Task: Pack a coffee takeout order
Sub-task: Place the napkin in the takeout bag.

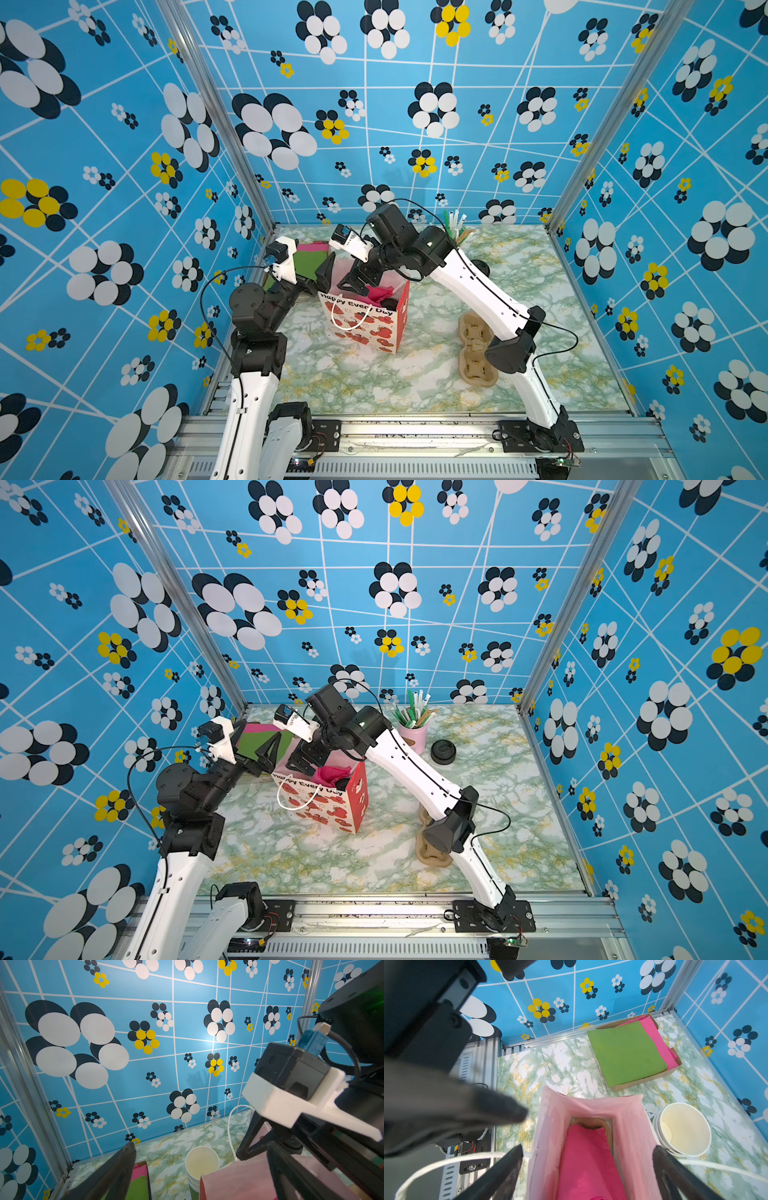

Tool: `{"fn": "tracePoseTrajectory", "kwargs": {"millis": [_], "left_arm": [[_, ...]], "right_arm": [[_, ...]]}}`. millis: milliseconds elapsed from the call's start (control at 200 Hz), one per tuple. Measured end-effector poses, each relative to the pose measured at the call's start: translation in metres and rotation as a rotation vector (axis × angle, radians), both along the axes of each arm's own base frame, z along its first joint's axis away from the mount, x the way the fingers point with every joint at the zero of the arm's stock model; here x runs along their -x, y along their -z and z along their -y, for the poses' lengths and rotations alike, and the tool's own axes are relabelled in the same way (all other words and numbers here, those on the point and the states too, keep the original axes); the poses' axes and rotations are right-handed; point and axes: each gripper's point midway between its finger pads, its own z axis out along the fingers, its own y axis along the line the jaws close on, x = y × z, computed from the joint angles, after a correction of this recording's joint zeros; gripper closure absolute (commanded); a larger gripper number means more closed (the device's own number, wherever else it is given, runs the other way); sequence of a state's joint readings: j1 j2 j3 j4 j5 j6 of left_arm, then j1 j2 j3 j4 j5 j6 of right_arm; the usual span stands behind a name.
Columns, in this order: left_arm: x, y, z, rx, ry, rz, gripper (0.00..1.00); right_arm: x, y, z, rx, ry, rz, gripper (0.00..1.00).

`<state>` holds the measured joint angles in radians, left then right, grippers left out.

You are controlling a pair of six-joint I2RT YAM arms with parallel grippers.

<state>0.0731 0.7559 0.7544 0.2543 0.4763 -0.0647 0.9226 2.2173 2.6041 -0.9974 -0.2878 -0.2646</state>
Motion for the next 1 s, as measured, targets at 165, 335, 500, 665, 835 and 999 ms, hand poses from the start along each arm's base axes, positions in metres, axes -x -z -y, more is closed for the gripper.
{"fn": "tracePoseTrajectory", "kwargs": {"millis": [165, 335, 500, 665, 835, 999], "left_arm": [[-0.002, 0.003, -0.003, 0.004, -0.021, -0.014, 0.01], [-0.004, 0.002, -0.011, 0.012, -0.065, -0.043, 0.01], [-0.008, -0.006, -0.022, 0.022, -0.127, -0.079, 0.01], [-0.017, -0.002, -0.040, 0.048, -0.209, -0.165, 0.01], [-0.030, 0.027, -0.063, 0.093, -0.290, -0.302, 0.01], [-0.041, 0.062, -0.077, 0.139, -0.339, -0.419, 0.01]], "right_arm": [[-0.001, -0.007, 0.004, -0.005, 0.026, 0.002, 0.01], [0.003, -0.037, 0.016, -0.044, 0.046, 0.048, 0.01], [0.012, -0.097, 0.040, -0.138, 0.083, 0.143, 0.01], [0.028, -0.154, 0.081, -0.238, 0.150, 0.258, 0.01], [0.026, -0.168, 0.138, -0.289, 0.286, 0.339, 0.01], [-0.012, -0.135, 0.214, -0.278, 0.556, 0.340, 0.01]]}}
